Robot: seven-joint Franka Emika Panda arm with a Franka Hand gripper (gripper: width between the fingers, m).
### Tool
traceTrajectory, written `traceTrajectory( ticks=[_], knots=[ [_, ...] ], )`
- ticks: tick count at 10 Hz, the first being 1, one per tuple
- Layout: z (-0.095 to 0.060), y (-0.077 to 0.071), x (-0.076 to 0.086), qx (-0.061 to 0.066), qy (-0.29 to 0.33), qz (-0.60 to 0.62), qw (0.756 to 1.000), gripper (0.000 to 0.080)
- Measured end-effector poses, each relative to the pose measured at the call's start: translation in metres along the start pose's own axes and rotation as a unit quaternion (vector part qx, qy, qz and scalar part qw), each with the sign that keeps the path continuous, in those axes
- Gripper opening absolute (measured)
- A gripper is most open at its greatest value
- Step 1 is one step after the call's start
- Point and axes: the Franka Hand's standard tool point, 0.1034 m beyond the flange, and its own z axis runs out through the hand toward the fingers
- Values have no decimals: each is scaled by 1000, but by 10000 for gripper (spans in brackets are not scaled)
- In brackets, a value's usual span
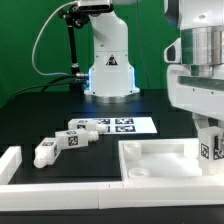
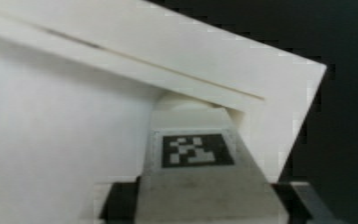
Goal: Assemble one leg
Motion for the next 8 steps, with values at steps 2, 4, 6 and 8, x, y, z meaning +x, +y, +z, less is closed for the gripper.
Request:
traceTrajectory(
  ticks=[2, 4, 6, 8],
  knots=[
    [0, -3, -2, 9, -16, 175, 984, 285],
    [1, -2, 1, 10, -18, 220, 975, 285],
    [1, -1, 6, 9, -13, 272, 962, 285],
    [0, 0, 8, 10, -10, 271, 962, 286]
  ],
)
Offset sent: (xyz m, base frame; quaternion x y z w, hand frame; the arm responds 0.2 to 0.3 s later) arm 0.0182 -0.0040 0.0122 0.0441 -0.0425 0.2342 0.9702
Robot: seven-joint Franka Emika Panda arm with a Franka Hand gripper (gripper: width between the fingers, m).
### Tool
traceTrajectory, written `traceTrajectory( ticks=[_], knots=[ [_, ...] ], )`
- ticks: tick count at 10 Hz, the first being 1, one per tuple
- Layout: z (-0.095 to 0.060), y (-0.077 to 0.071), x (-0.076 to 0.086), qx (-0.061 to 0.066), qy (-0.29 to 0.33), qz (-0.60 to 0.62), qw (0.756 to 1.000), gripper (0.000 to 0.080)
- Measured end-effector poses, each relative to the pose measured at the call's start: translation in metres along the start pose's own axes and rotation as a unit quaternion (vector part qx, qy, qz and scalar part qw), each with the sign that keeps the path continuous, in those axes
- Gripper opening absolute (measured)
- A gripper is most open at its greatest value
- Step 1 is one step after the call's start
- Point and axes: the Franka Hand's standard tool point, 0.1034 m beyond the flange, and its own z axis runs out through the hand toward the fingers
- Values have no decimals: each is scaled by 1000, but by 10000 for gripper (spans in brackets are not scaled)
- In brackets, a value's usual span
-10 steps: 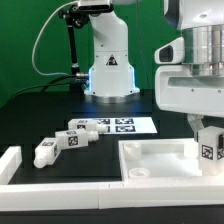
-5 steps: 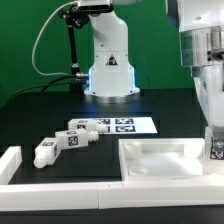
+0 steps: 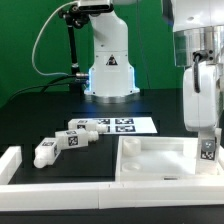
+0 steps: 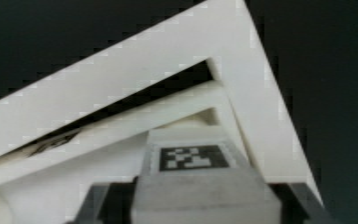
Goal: Assemble one leg
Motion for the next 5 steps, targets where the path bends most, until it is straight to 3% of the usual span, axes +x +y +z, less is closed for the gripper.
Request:
traceTrajectory(
  ticks=[1, 2, 3, 4, 5],
  knots=[
    [0, 0, 0, 0, 0, -2, 1000, 286],
    [-1, -1, -1, 1, -1, -3, 1000, 512],
    [-14, -6, -7, 7, -9, -19, 1000, 512],
    [-31, -10, -13, 15, -19, -26, 999, 618],
    [-31, -10, -14, 16, -20, -26, 999, 643]
  ],
)
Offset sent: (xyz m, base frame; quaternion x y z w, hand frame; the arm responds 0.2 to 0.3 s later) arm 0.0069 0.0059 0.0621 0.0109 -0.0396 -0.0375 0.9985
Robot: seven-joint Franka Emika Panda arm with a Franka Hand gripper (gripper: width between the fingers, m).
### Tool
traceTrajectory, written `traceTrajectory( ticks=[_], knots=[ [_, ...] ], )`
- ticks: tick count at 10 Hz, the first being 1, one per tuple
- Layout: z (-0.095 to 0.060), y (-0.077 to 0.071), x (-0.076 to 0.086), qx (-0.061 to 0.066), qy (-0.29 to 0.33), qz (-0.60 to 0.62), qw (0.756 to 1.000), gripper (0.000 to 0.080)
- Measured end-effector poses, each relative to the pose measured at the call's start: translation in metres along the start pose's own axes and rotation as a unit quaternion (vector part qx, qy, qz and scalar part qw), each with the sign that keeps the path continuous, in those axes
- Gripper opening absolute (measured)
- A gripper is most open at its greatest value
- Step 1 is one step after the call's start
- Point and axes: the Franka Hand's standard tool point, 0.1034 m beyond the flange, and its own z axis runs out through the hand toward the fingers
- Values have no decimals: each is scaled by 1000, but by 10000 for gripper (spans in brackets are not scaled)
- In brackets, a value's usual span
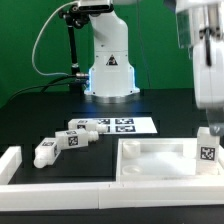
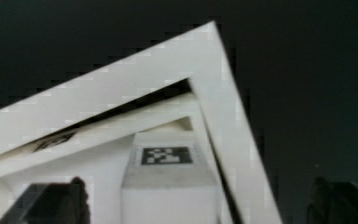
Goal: Assemble one leg
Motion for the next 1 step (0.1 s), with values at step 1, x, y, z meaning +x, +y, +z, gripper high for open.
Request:
traceTrajectory(
  ticks=[1],
  knots=[
    [3, 1, 1, -1, 2, 0, 1000, 643]
  ],
)
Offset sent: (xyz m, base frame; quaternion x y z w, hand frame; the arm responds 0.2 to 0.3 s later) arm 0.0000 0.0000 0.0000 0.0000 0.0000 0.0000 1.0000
